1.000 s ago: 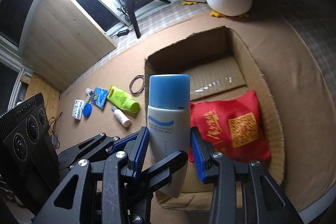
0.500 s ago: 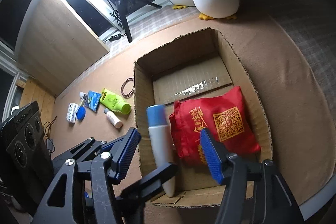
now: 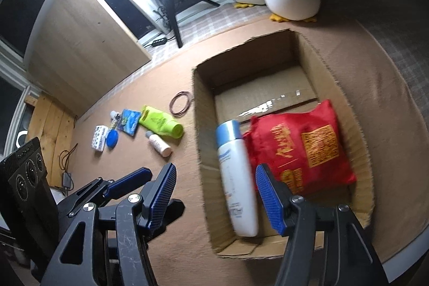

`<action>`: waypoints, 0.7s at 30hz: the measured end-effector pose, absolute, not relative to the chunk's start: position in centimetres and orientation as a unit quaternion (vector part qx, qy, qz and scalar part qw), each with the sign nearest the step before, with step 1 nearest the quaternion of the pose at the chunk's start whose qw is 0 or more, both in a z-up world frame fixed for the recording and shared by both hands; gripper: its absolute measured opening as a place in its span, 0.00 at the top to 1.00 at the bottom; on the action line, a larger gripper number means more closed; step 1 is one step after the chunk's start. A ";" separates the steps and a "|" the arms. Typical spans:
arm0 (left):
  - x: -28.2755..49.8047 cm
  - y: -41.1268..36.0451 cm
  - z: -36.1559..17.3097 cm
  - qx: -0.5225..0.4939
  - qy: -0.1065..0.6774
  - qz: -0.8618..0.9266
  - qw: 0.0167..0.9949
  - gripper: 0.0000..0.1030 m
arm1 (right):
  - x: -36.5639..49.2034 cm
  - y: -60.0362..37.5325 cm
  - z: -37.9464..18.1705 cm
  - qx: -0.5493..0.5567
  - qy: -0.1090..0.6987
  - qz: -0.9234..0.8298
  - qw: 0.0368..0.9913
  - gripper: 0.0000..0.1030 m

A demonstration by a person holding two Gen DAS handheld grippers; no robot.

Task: Organize objects
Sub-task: 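Carry the bottle into the box beside the red bag and release, then withdraw the right tool and move the left tool toward the blue tape measure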

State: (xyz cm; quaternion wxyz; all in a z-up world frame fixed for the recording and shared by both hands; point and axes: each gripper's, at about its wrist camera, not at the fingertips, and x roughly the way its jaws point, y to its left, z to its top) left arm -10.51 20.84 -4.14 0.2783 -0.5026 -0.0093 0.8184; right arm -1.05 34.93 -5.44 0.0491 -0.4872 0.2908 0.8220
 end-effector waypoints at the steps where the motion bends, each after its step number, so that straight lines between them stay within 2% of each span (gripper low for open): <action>1: -10.5 20.2 -4.1 -0.502 -0.011 0.820 0.274 0.35 | -1.3 34.4 -5.3 -0.487 0.287 0.823 0.046 0.43; 21: -11.8 3.4 -5.7 -0.513 -0.069 0.842 0.154 0.35 | -5.7 26.5 -5.8 -0.495 0.268 0.827 0.004 0.39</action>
